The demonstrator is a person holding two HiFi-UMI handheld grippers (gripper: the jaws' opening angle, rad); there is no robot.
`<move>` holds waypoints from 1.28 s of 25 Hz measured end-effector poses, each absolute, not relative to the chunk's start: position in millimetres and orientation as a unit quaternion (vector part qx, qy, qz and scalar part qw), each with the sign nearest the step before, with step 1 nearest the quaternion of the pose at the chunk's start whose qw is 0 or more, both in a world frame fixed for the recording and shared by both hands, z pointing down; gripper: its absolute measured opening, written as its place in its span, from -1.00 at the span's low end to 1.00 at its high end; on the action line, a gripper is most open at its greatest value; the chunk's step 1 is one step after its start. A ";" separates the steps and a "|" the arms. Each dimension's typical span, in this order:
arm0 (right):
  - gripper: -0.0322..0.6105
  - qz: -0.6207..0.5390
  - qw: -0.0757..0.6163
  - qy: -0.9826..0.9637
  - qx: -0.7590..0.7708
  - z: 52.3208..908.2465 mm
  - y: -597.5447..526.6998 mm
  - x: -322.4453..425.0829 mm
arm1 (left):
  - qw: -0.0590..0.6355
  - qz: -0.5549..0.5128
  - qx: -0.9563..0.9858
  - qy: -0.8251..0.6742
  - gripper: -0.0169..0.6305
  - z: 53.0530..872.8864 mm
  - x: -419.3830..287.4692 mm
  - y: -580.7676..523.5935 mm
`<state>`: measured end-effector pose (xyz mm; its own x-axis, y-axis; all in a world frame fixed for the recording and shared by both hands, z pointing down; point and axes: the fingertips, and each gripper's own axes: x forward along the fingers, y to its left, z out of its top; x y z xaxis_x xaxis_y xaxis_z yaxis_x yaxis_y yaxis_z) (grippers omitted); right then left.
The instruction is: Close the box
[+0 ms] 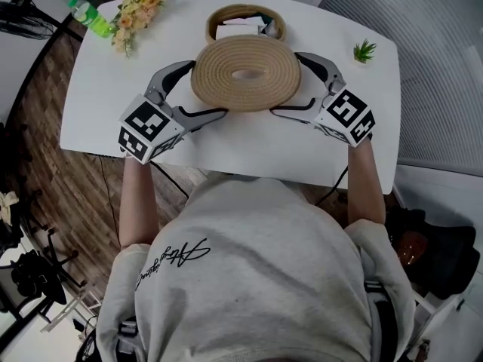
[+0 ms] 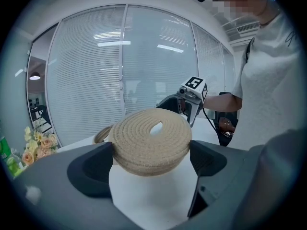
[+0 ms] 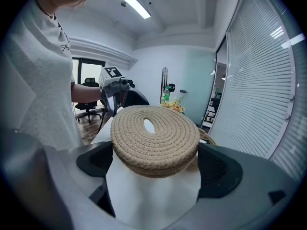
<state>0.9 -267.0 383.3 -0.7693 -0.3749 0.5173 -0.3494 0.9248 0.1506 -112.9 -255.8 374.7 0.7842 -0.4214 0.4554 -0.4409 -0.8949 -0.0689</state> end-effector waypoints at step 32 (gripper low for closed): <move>0.83 -0.016 0.289 -0.938 0.191 388.8 -326.5 11.2 | 0.023 0.250 0.940 -0.229 0.59 378.6 -102.6 -314.9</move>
<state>11.2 -326.5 388.8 -0.7599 -0.3673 0.5364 -0.3487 0.9266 0.1406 -102.6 -314.9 378.6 0.7701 -0.4200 0.4801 -0.4430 -0.8937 -0.0712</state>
